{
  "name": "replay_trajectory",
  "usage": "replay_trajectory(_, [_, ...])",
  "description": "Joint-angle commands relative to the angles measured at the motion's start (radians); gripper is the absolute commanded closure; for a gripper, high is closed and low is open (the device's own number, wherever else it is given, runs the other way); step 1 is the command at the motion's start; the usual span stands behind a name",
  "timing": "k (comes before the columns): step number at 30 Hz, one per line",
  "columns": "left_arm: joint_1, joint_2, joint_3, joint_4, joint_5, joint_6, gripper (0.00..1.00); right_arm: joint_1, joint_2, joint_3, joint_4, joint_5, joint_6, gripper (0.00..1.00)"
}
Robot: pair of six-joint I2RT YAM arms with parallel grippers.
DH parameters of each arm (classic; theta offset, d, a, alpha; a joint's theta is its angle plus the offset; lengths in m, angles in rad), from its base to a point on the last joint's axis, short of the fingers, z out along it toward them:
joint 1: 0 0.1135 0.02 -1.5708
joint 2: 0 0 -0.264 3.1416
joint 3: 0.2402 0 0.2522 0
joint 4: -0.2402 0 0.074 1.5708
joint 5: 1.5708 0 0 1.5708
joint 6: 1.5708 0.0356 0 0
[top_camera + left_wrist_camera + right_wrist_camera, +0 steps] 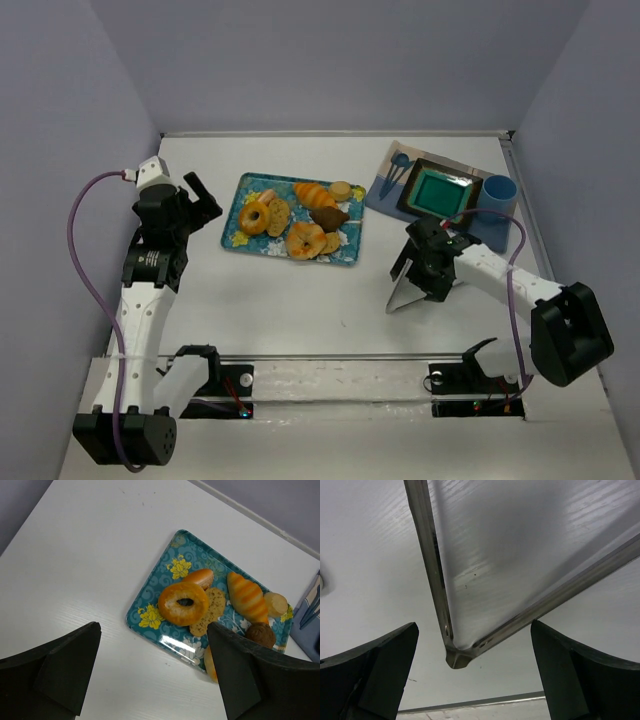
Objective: Place the bread
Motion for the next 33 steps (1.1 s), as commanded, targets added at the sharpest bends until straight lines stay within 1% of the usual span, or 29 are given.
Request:
replay_trajectory(1, [0.007, -0.007, -0.01, 0.042, -0.037, 0.001, 0.01, 0.019, 0.04, 0.049, 0.074, 0.064, 0.064, 0.0])
replay_trajectory(3, [0.006, -0.005, -0.01, 0.042, -0.039, -0.005, 0.01, 0.019, 0.052, 0.046, 0.066, 0.084, 0.087, 0.0])
replay_trajectory(12, [0.007, 0.012, -0.026, 0.049, -0.02, -0.008, 0.01, 0.028, 0.098, 0.1, -0.09, 0.193, 0.17, 0.0])
replay_trajectory(17, [0.005, 0.05, -0.02, 0.046, -0.015, -0.01, 0.01, 0.028, 0.185, 0.141, -0.115, 0.19, 0.183, 0.0])
replay_trajectory(26, [0.003, 0.107, -0.009, 0.034, -0.028, -0.01, 0.01, 0.028, 0.204, 0.209, -0.225, 0.229, 0.179, 0.0])
replay_trajectory(33, [0.003, 0.119, -0.004, 0.035, -0.032, -0.005, 0.01, 0.028, 0.245, 0.172, -0.204, 0.237, 0.197, 0.0])
